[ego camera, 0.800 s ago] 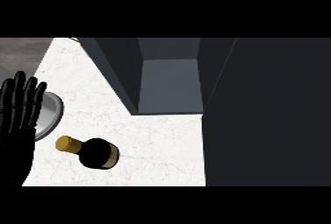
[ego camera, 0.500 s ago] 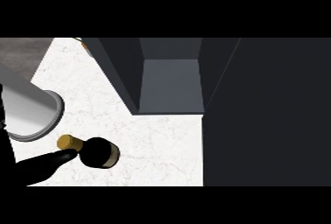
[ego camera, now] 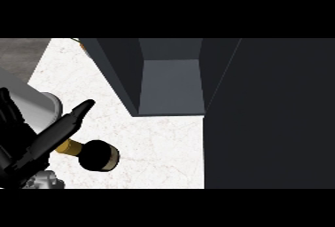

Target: Pick up the wine, place it into the cabinet and close the cabinet

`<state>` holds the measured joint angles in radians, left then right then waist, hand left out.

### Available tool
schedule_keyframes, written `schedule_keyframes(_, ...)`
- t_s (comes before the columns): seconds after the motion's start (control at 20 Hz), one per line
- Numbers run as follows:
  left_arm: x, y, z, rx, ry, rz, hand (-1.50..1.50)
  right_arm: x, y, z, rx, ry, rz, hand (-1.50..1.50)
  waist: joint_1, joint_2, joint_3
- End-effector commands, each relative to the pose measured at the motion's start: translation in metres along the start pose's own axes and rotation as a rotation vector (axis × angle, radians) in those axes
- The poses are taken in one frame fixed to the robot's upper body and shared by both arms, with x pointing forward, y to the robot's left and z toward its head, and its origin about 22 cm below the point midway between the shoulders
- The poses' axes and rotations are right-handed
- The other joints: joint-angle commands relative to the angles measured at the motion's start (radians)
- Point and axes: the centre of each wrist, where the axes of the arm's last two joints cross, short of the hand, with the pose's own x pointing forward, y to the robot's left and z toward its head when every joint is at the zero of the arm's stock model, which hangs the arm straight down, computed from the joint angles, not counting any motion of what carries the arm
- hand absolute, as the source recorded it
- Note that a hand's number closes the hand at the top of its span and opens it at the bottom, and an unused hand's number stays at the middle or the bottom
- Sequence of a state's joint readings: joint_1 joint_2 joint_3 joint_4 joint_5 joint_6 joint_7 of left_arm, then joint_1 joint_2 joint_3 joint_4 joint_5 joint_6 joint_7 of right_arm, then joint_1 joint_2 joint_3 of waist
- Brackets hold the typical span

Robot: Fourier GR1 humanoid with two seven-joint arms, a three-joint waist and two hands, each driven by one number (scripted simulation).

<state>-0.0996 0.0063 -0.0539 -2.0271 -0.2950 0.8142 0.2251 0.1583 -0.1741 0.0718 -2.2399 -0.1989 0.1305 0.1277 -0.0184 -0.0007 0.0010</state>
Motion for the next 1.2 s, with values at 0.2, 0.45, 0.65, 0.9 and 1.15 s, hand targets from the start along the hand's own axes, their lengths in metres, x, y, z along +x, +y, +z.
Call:
schedule_keyframes(0.2, 0.007, -0.053, 0.010, 0.060, 0.022, 0.019, -1.50, 0.034, 0.008, 0.005, 0.005, 0.027, -0.012, -1.50, 0.013, -0.001, -0.001)
schedule_keyframes(0.45, 0.008, -0.060, 0.018, 0.040, 0.029, 0.022, -1.50, 0.038, -0.006, 0.012, 0.038, 0.019, -0.010, -1.50, 0.013, -0.001, -0.001)
schedule_keyframes(0.65, 0.015, -0.062, 0.031, 0.048, 0.034, 0.018, -1.50, 0.041, -0.006, 0.007, 0.022, 0.021, -0.012, -1.50, 0.016, -0.001, -0.001)
schedule_keyframes(0.9, 0.006, -0.067, 0.031, 0.073, 0.030, -0.011, -1.50, 0.040, -0.008, 0.008, 0.044, 0.037, -0.013, -1.50, 0.015, 0.000, -0.001)
schedule_keyframes(1.15, 0.011, -0.059, 0.031, 0.096, 0.046, -0.030, -1.50, 0.027, -0.005, 0.007, 0.044, 0.033, -0.027, -1.50, 0.017, -0.001, -0.001)
